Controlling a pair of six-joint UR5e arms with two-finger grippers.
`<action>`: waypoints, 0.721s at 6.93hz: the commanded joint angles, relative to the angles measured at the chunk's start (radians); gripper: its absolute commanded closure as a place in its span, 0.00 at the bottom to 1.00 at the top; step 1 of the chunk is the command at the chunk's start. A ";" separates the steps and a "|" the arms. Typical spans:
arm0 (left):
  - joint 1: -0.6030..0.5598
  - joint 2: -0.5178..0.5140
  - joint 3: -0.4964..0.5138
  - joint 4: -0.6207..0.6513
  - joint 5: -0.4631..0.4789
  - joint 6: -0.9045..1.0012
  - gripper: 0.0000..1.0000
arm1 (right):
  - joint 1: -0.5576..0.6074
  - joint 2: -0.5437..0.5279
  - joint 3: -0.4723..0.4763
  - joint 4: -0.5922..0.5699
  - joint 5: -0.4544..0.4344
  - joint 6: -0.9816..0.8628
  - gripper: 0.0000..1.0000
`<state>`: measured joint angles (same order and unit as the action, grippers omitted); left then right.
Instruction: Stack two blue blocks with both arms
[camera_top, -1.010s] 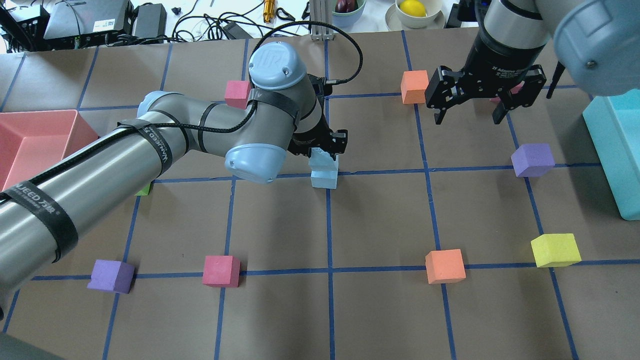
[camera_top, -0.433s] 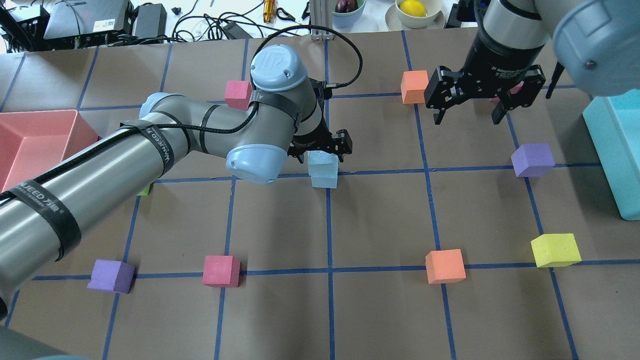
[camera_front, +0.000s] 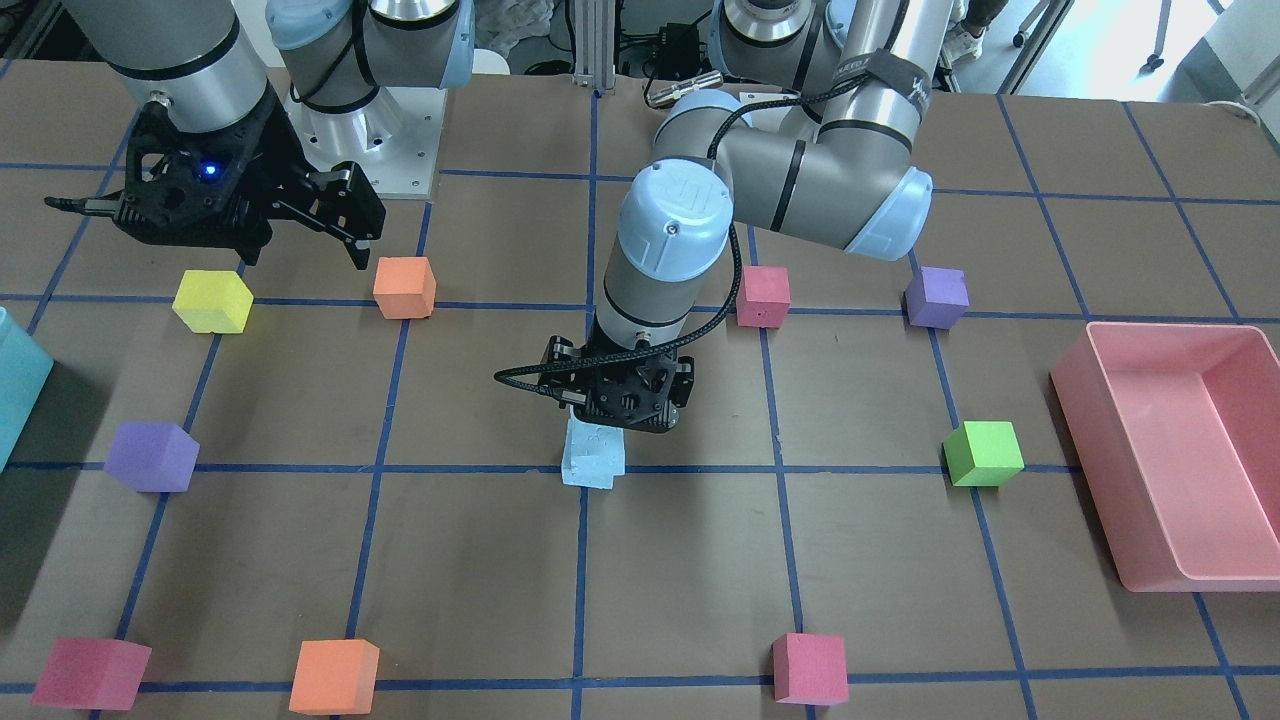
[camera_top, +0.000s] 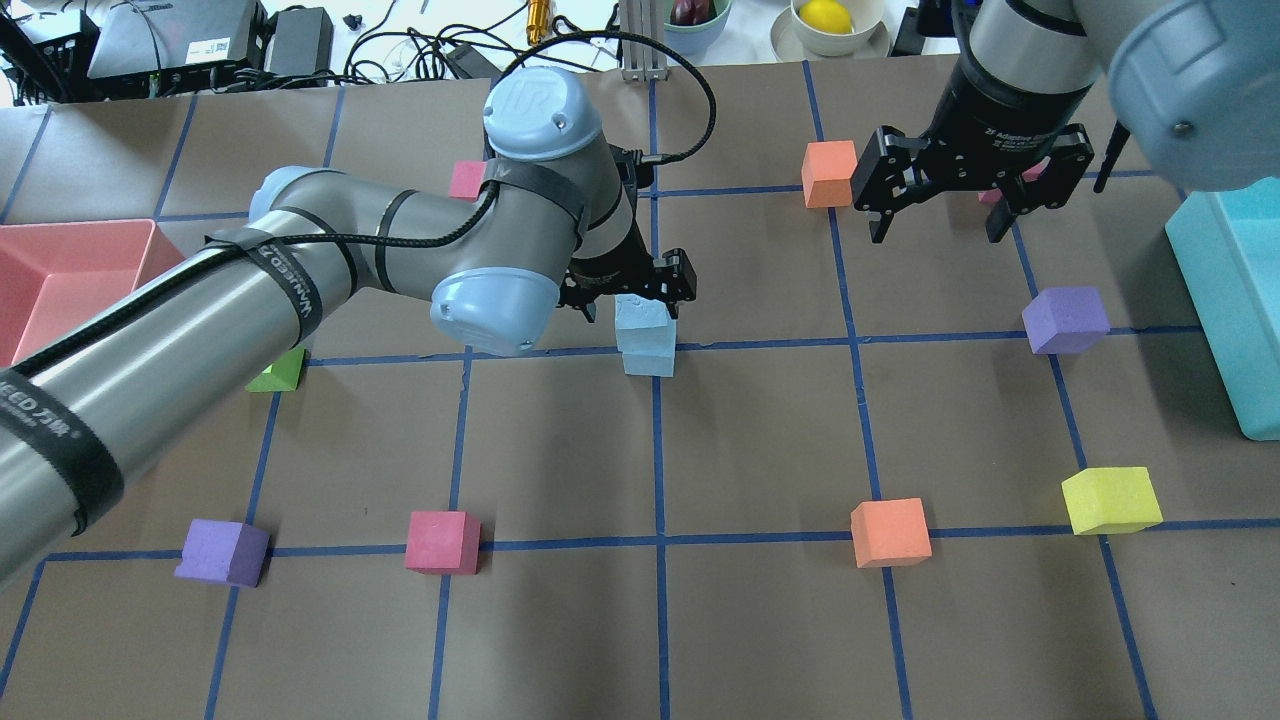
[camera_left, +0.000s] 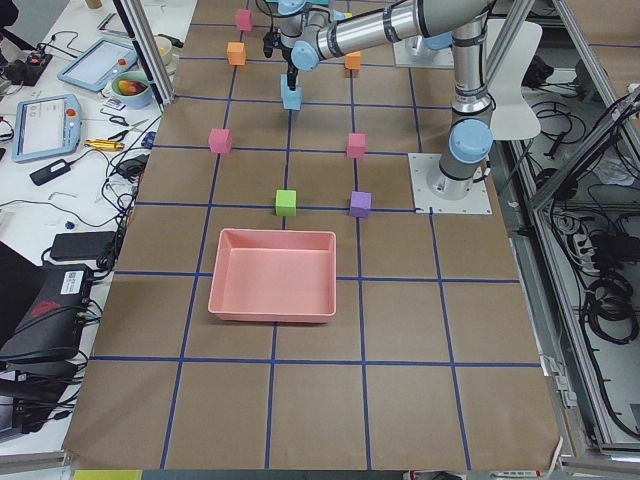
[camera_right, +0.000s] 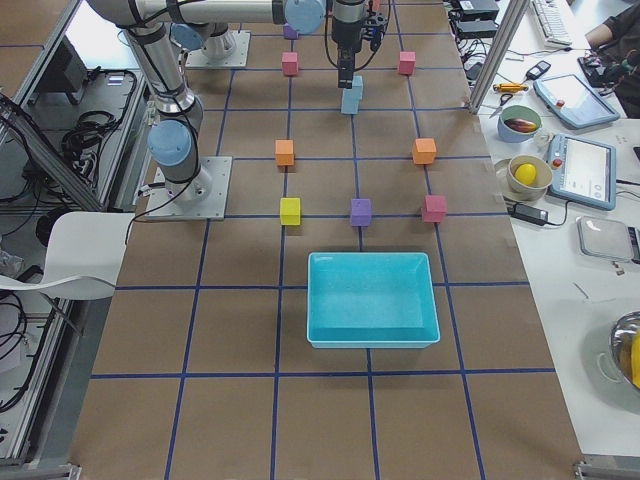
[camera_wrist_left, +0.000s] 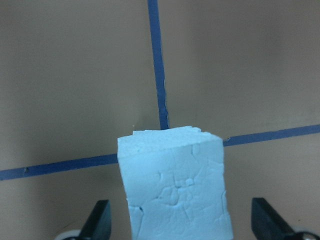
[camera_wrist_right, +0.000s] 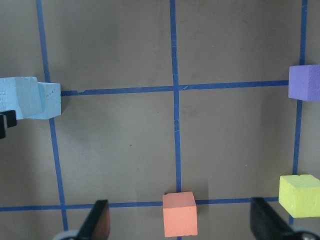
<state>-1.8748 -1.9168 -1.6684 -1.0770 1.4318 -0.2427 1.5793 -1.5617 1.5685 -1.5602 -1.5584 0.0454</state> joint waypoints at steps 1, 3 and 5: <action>0.089 0.120 0.074 -0.266 0.001 0.013 0.00 | -0.001 0.000 0.001 -0.003 -0.014 -0.001 0.00; 0.184 0.276 0.110 -0.511 0.012 0.019 0.00 | -0.001 -0.001 -0.004 0.002 -0.014 0.001 0.00; 0.215 0.360 0.090 -0.574 0.245 0.055 0.00 | -0.002 -0.009 -0.010 0.014 -0.009 0.005 0.00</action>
<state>-1.6866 -1.6067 -1.5700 -1.6125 1.5595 -0.2133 1.5780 -1.5670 1.5636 -1.5554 -1.5713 0.0483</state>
